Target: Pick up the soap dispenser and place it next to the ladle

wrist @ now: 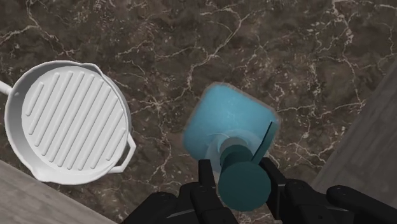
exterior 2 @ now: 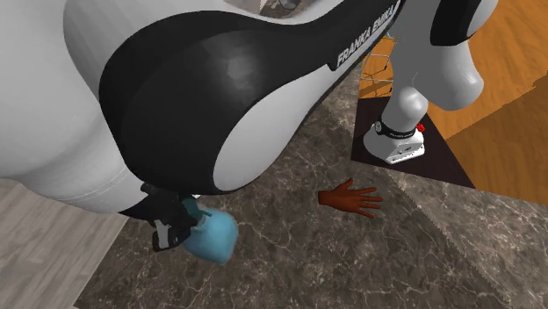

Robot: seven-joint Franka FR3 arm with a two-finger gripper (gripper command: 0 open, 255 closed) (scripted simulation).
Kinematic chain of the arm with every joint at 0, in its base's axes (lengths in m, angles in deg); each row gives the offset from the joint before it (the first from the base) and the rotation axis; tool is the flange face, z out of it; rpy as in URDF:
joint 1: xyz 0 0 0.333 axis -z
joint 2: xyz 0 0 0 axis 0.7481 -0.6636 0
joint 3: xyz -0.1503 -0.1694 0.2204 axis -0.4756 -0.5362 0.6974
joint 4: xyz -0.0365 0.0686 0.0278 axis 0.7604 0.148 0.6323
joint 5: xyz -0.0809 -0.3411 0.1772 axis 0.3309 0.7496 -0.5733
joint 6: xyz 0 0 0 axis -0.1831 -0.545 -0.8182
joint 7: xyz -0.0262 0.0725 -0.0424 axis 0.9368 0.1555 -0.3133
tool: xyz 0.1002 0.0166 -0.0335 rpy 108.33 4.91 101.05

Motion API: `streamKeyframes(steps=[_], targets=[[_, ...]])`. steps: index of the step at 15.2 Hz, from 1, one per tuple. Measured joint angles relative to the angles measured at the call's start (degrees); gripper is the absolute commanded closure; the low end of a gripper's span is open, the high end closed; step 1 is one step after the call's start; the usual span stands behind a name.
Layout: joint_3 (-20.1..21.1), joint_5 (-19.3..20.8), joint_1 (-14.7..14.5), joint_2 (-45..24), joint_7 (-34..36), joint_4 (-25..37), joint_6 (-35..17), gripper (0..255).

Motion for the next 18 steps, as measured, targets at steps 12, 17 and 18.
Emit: streamKeyframes(steps=[12, 17, 18], targets=[[0.7, -4.6, 7.1, 15.2, -4.1, -14.7, -0.3, 255], [-0.7, -8.7, 12.4, 27.3, -9.6, -28.0, -2.7, 255], [-1.0, -9.4, 13.0, 29.5, -10.5, -29.8, -2.5, 255]])
